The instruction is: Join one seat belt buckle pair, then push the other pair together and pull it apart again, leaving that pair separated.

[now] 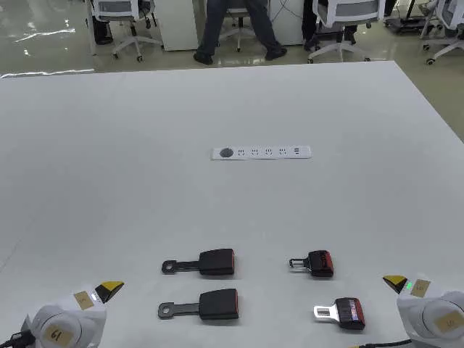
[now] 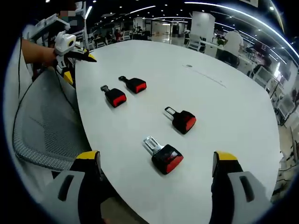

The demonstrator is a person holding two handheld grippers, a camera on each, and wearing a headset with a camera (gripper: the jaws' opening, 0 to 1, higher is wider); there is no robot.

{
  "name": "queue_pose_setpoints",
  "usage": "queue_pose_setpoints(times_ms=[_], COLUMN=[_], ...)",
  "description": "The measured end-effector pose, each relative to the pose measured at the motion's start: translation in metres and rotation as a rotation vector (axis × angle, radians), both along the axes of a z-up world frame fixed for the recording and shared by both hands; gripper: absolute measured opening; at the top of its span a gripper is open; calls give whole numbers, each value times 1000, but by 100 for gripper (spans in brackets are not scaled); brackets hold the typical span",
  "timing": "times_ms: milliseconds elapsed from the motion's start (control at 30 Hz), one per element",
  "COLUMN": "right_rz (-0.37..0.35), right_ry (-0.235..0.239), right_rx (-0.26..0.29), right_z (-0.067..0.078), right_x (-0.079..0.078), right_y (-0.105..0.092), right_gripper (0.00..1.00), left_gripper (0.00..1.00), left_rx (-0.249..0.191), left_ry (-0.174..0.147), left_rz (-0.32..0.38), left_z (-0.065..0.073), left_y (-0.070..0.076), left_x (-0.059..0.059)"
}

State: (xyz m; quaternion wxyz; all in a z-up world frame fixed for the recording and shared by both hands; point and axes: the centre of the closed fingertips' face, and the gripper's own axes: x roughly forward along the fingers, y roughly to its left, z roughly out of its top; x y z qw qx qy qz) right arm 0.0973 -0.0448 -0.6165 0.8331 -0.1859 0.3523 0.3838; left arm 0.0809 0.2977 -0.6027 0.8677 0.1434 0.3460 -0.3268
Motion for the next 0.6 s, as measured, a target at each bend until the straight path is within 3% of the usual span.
queue_pose_setpoints(times_ms=[267, 600], right_rz=[3, 10], right_ry=[-8, -17], right_rx=[0, -17], right_z=[1, 0], right_x=[4, 6], right_y=[-1, -7], right_gripper=[96, 96], left_gripper=[98, 98], left_rx=[0, 12], left_ry=[5, 5], left_rz=[23, 3], left_z=[0, 2], left_y=[7, -2], left_x=[-5, -3])
